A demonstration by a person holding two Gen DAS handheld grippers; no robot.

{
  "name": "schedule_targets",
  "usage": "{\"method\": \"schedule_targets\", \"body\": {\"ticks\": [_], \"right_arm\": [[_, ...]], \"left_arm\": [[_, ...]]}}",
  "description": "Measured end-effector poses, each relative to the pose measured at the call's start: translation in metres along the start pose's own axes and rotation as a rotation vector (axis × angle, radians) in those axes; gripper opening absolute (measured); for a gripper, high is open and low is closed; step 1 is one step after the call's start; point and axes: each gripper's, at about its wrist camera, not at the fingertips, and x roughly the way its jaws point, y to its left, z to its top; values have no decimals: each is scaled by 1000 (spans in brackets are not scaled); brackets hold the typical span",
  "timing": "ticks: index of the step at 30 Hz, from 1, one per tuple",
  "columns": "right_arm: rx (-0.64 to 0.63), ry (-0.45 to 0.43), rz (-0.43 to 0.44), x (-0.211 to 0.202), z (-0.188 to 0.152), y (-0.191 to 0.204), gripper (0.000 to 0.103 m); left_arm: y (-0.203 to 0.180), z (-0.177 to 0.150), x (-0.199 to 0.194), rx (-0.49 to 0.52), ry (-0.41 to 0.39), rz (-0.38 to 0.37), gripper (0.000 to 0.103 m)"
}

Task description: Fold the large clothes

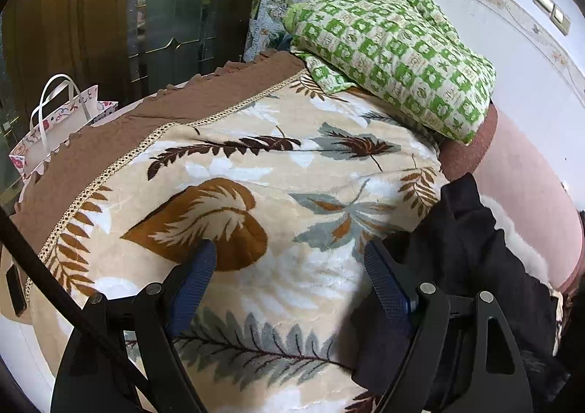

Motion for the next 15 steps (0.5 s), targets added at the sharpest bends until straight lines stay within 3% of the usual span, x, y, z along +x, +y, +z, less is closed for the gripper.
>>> {"method": "schedule_targets", "body": {"ticks": [3,7,10,13,15], "right_arm": [[-15,-109,-50,-40,-10,-5,51],[8,-153,-164,-74,-29,-42,51],[120,-157,-179,-92,-45,-90,45],[267,-220,-126,-129,-67,-142,39],[320,-243,-207,-147,-79,-163,39]], "left_arm": [[-10,-6,2,28,-6,-15,82],[-31,-20,20,95,51,-54,82],[-46,-32,44,138,138,-36,82],[-53,-41,51,169,135,13,82],[-55,-43,43,178,117,9,82]]}}
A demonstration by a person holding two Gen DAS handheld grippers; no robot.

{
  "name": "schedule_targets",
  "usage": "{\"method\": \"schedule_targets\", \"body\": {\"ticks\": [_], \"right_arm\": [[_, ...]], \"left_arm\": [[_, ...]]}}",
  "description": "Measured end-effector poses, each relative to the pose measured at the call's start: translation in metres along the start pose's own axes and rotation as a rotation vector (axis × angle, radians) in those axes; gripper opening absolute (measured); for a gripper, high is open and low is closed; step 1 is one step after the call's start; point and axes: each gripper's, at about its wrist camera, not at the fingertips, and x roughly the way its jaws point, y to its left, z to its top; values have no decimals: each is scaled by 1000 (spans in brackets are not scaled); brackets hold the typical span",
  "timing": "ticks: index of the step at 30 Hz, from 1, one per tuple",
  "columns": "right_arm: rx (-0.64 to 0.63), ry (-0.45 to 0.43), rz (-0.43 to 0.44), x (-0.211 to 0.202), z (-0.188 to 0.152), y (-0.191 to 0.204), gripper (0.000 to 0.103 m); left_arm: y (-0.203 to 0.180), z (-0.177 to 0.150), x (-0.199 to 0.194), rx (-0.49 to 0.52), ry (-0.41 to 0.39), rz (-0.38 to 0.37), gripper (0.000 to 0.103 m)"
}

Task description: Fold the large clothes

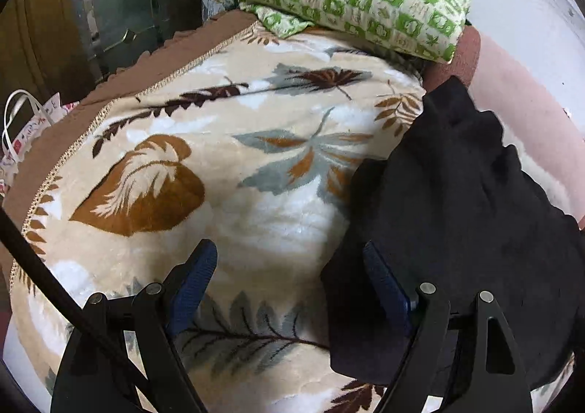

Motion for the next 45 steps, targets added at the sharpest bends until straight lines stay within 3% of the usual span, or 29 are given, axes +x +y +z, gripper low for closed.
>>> {"method": "schedule_targets", "body": {"ticks": [2,4,6,10,13,15,21,28,35,45], "right_arm": [[41,5,43,-11,-5,-29,35],[62,-20,-48,-26,-14,-42,40],[5,-55,-116,-42,-28,-40,46],[-28,-91,-143,-60,-60,-40,51],[-27,-118,-151,-76,-91,-39,55],[-37,-144,-156,-86,-110,-37,56],[-50,-213,-128,-112,-146,-22,65],[-137,-273,-117,-134,-165,12,72],[-236,-361,-232,-154,-179,31,82],[-246,-368,-249,-163,-190,36,83]], "left_arm": [[-3,-3,-9,18,-22,-15,82],[-8,-7,-21,41,-64,-11,82],[-15,-11,-34,71,-122,17,82],[-27,-23,-75,145,-263,33,82],[-26,-36,-116,155,-345,-53,83],[-23,-54,-147,166,-405,-106,92],[-12,-108,-214,225,-524,-145,94],[-13,-145,-243,288,-458,-198,95],[-24,-174,-241,316,-348,-252,95],[-22,-189,-246,344,-329,-187,95]]}}
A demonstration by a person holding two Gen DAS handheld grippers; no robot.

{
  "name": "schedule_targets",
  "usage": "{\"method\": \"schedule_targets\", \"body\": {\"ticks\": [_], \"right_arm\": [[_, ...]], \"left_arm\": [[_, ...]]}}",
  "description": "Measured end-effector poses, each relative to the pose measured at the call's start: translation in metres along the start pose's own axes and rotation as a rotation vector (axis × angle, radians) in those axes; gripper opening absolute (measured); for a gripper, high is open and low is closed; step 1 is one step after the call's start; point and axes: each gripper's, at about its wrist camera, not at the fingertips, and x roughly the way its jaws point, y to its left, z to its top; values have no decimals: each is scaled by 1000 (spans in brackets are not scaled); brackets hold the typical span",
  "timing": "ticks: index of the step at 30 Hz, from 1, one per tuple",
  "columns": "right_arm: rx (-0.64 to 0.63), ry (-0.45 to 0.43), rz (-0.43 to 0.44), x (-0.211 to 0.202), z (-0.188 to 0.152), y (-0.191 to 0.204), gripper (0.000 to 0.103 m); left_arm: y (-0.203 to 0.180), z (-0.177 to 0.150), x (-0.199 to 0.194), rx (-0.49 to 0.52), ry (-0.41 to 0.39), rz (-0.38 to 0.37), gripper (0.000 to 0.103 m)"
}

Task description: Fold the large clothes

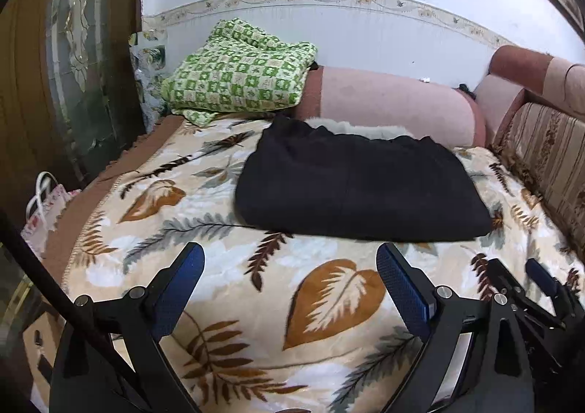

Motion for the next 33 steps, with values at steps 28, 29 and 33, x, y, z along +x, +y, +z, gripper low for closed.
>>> {"method": "schedule_targets", "body": {"ticks": [28,29,33], "right_arm": [[3,54,-16,7,-13,5,85],[4,57,-15,8,-13,5,85],[8,61,-15,9,-14,5,86]], "left_arm": [[-7,-16,13,43,67,5,95],[-7,-16,13,44,67,6,95],[-7,-16,13,43,66,6,95]]}}
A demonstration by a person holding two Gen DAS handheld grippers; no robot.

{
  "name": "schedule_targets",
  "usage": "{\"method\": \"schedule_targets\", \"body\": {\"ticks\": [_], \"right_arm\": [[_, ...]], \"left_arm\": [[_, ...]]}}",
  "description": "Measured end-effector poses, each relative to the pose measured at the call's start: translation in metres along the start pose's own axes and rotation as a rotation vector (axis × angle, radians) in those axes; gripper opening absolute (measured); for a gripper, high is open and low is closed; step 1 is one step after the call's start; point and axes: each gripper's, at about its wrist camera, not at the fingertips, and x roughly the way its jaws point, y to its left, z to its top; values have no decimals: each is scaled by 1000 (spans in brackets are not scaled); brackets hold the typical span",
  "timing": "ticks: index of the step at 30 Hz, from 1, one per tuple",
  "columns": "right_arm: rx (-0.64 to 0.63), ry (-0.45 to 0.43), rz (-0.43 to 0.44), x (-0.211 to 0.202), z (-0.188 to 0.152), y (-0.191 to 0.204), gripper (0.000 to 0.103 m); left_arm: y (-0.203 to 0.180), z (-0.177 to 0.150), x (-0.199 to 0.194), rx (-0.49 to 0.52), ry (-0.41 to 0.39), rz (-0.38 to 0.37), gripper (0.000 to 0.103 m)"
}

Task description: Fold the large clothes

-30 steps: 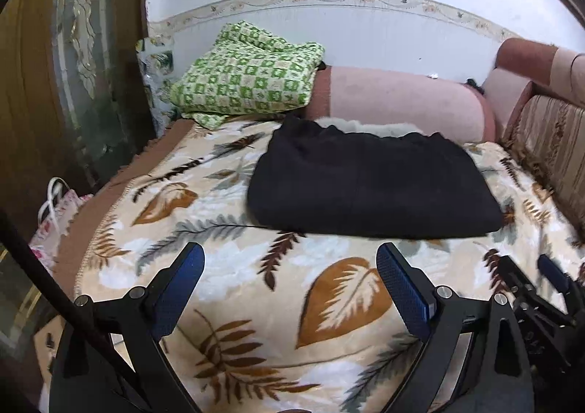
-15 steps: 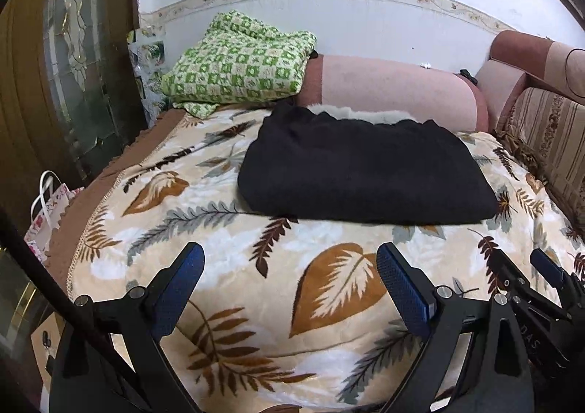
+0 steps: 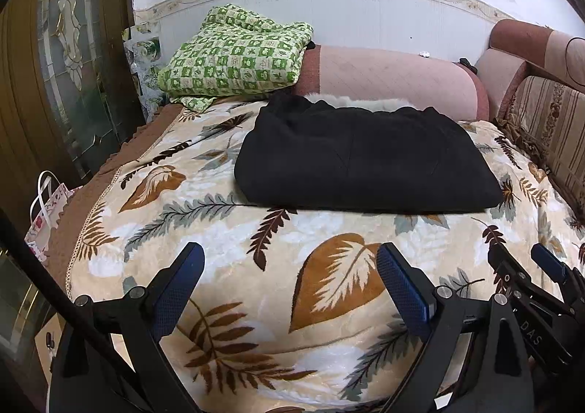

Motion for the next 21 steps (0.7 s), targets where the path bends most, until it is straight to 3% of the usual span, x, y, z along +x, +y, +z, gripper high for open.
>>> {"method": "schedule_targets", "body": {"ticks": [21], "right_arm": [[-12,26,-15,5,-4,3,87]], "left_arm": [[4,-4,10,-5,44,-17,95]]}}
